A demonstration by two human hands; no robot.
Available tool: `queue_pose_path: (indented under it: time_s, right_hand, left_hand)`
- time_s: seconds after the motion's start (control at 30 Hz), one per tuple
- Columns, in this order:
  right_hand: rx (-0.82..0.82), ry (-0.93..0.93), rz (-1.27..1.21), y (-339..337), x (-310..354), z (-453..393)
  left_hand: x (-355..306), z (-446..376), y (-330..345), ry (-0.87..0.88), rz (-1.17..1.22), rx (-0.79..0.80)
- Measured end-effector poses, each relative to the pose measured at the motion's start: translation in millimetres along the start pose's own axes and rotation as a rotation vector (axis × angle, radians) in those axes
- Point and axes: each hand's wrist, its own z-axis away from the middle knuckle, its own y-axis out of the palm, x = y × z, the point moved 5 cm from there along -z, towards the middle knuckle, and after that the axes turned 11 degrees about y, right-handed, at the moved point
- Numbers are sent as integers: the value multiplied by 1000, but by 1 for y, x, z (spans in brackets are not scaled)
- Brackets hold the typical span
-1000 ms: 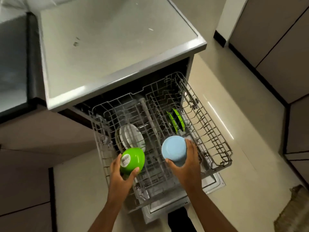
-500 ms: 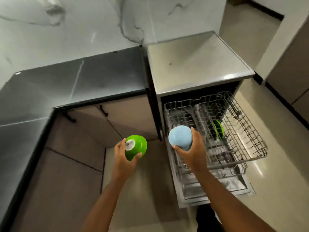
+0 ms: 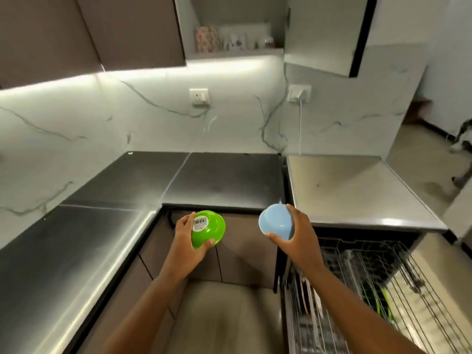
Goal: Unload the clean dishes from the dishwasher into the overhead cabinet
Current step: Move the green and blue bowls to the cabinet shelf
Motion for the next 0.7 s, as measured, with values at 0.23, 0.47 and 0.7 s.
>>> queue_pose_path:
  time_s: [0.23, 0.47, 0.7]
  right_hand:
    - [-79, -127, -16, 12, 59, -114]
    - [-183, -238, -65, 8, 116, -260]
    - [-235, -400, -54, 8, 181, -392]
  left_hand:
    - [-11, -136, -43, 146, -42, -125]
    - [-27, -298, -61, 243, -69, -220]
    - [-46, -435, -81, 304, -36, -285]
